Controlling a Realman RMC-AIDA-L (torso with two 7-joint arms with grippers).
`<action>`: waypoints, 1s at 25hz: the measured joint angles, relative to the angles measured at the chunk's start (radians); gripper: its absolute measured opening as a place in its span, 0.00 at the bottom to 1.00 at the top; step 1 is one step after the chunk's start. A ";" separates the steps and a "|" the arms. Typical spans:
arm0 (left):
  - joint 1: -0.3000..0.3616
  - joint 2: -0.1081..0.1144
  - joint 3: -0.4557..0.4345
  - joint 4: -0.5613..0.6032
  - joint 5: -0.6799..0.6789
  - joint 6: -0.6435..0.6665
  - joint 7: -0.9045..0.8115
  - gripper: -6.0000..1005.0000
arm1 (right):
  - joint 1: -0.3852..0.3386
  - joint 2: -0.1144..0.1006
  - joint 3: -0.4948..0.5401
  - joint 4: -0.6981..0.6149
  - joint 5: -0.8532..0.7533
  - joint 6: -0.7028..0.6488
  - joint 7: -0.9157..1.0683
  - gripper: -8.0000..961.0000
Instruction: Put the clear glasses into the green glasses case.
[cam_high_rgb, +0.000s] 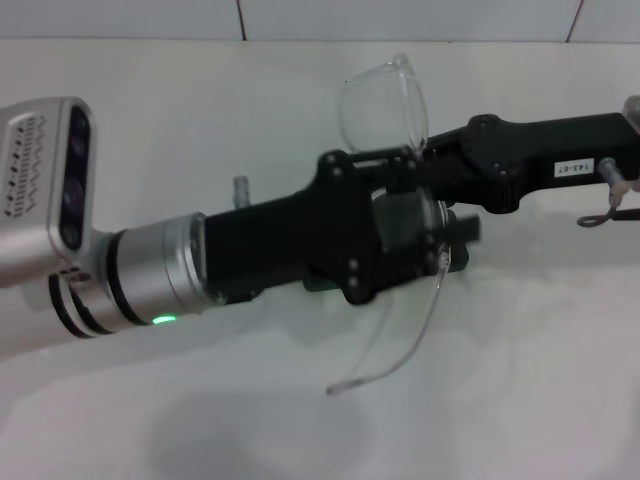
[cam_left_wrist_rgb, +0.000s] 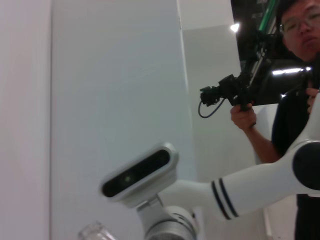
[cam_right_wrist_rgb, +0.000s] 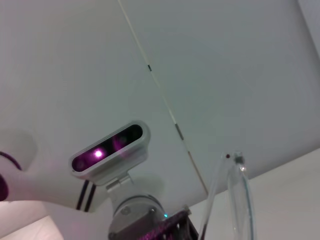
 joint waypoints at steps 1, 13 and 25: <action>0.003 0.001 -0.003 0.000 -0.009 -0.002 0.000 0.48 | -0.006 0.000 0.003 -0.001 0.000 0.006 0.000 0.12; 0.084 0.022 -0.060 0.009 -0.135 0.085 0.023 0.48 | -0.099 -0.009 0.276 -0.009 0.060 -0.038 -0.040 0.12; 0.066 0.024 -0.087 0.006 -0.001 0.070 0.020 0.48 | -0.170 -0.007 0.316 0.002 0.322 -0.085 -0.115 0.12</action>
